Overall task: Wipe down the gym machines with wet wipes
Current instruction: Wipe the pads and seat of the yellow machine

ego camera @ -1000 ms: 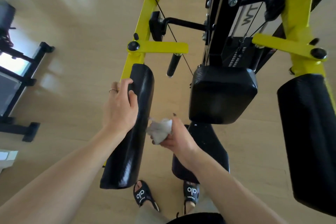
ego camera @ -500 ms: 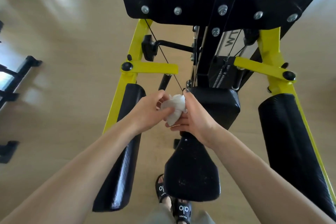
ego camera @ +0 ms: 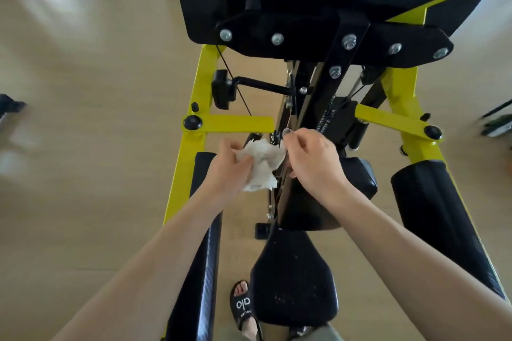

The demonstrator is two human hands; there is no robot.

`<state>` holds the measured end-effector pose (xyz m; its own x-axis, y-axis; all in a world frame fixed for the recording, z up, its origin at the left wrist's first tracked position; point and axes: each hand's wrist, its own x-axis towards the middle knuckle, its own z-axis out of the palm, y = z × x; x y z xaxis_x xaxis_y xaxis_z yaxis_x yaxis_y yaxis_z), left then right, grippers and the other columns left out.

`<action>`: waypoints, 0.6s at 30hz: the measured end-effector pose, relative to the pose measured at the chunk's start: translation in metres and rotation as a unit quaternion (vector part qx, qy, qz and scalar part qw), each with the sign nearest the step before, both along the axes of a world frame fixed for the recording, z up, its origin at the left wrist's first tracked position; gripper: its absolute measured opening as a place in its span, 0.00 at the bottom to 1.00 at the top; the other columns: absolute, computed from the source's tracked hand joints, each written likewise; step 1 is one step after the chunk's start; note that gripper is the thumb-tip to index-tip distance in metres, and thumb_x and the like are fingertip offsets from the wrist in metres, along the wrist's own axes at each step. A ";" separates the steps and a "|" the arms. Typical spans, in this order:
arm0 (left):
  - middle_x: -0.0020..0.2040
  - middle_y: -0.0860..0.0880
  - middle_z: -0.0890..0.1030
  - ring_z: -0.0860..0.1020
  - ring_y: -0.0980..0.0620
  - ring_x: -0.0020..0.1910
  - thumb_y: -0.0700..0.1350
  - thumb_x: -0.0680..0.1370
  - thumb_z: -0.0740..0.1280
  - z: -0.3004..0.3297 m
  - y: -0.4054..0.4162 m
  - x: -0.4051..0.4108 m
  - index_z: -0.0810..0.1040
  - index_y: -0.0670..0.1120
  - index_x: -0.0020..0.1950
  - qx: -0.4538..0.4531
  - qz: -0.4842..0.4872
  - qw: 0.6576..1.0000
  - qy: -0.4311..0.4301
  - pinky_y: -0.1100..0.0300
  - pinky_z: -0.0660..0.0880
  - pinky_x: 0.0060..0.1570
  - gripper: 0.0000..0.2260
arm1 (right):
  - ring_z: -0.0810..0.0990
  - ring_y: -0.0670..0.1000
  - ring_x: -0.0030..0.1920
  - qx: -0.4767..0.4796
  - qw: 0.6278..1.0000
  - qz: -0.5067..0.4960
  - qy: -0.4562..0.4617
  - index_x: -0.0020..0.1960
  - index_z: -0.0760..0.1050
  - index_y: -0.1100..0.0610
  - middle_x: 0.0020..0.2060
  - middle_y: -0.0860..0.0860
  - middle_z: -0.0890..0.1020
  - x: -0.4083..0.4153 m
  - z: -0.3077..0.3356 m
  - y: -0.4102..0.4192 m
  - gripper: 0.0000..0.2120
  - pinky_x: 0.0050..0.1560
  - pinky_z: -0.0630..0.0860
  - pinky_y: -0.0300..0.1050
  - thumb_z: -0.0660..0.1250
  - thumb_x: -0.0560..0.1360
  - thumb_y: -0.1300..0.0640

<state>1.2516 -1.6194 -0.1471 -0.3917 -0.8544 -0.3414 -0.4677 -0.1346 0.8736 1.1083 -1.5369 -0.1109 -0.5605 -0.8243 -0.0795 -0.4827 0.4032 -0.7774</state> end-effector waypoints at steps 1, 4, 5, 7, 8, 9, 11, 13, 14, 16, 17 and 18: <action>0.41 0.50 0.78 0.77 0.52 0.39 0.42 0.79 0.61 -0.003 -0.003 -0.002 0.72 0.47 0.50 0.033 0.011 0.999 0.008 0.59 0.72 0.35 0.02 | 0.79 0.51 0.41 0.000 1.000 0.004 0.028 0.42 0.75 0.58 0.39 0.52 0.79 -0.006 0.000 -0.004 0.18 0.42 0.76 0.49 0.60 0.83 0.47; 0.38 0.48 0.76 0.73 0.50 0.36 0.41 0.78 0.60 -0.010 -0.011 -0.013 0.72 0.45 0.43 0.085 0.054 0.995 0.002 0.57 0.68 0.36 0.04 | 0.76 0.50 0.43 0.018 0.993 0.022 0.111 0.51 0.74 0.55 0.45 0.49 0.77 -0.024 -0.005 -0.015 0.11 0.45 0.75 0.50 0.60 0.83 0.48; 0.42 0.47 0.78 0.75 0.50 0.39 0.41 0.79 0.60 -0.012 -0.013 -0.017 0.73 0.45 0.48 0.093 0.072 0.993 -0.008 0.58 0.70 0.37 0.03 | 0.76 0.51 0.43 0.029 0.992 0.025 0.117 0.53 0.74 0.55 0.45 0.49 0.77 -0.029 -0.009 -0.019 0.10 0.45 0.76 0.52 0.60 0.83 0.49; 0.51 0.46 0.79 0.78 0.49 0.46 0.42 0.81 0.59 -0.020 -0.018 -0.026 0.72 0.44 0.58 0.074 0.102 0.991 -0.031 0.58 0.72 0.39 0.07 | 0.77 0.53 0.46 0.070 0.991 0.037 0.108 0.55 0.74 0.54 0.47 0.49 0.77 -0.039 -0.018 -0.028 0.10 0.48 0.77 0.53 0.59 0.83 0.49; 0.55 0.44 0.78 0.78 0.47 0.49 0.43 0.82 0.59 -0.026 -0.021 -0.031 0.71 0.43 0.61 0.051 0.115 0.991 -0.050 0.57 0.73 0.42 0.09 | 0.78 0.54 0.48 0.103 0.988 0.050 0.105 0.57 0.74 0.54 0.48 0.50 0.78 -0.043 -0.023 -0.033 0.11 0.49 0.78 0.53 0.59 0.83 0.49; 0.58 0.43 0.78 0.78 0.45 0.53 0.44 0.82 0.59 -0.031 -0.023 -0.036 0.71 0.42 0.64 0.029 0.124 0.989 -0.073 0.54 0.73 0.44 0.11 | 0.79 0.54 0.50 0.136 0.983 0.068 0.104 0.60 0.74 0.54 0.50 0.50 0.78 -0.047 -0.028 -0.038 0.12 0.51 0.78 0.54 0.58 0.83 0.48; 0.63 0.41 0.75 0.77 0.42 0.57 0.44 0.83 0.60 -0.041 -0.030 -0.048 0.68 0.41 0.67 -0.003 0.136 0.984 -0.119 0.53 0.74 0.47 0.14 | 0.79 0.55 0.54 0.168 0.977 0.106 0.083 0.68 0.71 0.52 0.56 0.51 0.79 -0.053 -0.031 -0.053 0.16 0.55 0.78 0.55 0.57 0.83 0.48; 0.65 0.39 0.73 0.76 0.40 0.59 0.42 0.83 0.60 -0.048 -0.036 -0.062 0.67 0.39 0.68 -0.027 0.155 0.974 -0.165 0.54 0.72 0.47 0.15 | 0.78 0.57 0.58 0.148 0.980 0.131 0.029 0.75 0.67 0.50 0.64 0.54 0.78 -0.057 -0.033 -0.072 0.20 0.60 0.77 0.56 0.55 0.84 0.49; 0.65 0.39 0.72 0.75 0.40 0.60 0.41 0.83 0.60 -0.053 -0.040 -0.068 0.66 0.39 0.68 -0.033 0.174 0.969 -0.173 0.54 0.71 0.47 0.15 | 0.77 0.58 0.63 0.134 0.981 0.142 0.005 0.77 0.65 0.49 0.69 0.54 0.75 -0.058 -0.035 -0.081 0.21 0.65 0.75 0.54 0.54 0.85 0.49; 0.65 0.40 0.73 0.75 0.41 0.58 0.41 0.82 0.60 -0.064 -0.047 -0.079 0.67 0.40 0.67 -0.034 0.222 0.961 -0.158 0.53 0.70 0.48 0.13 | 0.70 0.56 0.73 0.118 0.977 0.174 -0.021 0.80 0.63 0.49 0.77 0.52 0.69 -0.058 -0.039 -0.097 0.23 0.72 0.66 0.47 0.53 0.86 0.49; 0.64 0.41 0.73 0.76 0.42 0.57 0.42 0.82 0.61 -0.070 -0.049 -0.083 0.69 0.40 0.65 -0.035 0.243 0.957 -0.151 0.54 0.70 0.48 0.12 | 0.66 0.53 0.77 0.118 0.974 0.192 -0.027 0.80 0.63 0.50 0.78 0.50 0.67 -0.056 -0.042 -0.102 0.23 0.74 0.62 0.46 0.52 0.86 0.49; 0.63 0.43 0.74 0.76 0.44 0.55 0.43 0.82 0.61 -0.077 -0.052 -0.087 0.71 0.41 0.64 -0.033 0.262 0.954 -0.141 0.55 0.69 0.47 0.12 | 0.63 0.51 0.78 0.122 0.970 0.210 -0.030 0.80 0.64 0.52 0.79 0.50 0.65 -0.054 -0.045 -0.105 0.23 0.75 0.59 0.45 0.52 0.87 0.50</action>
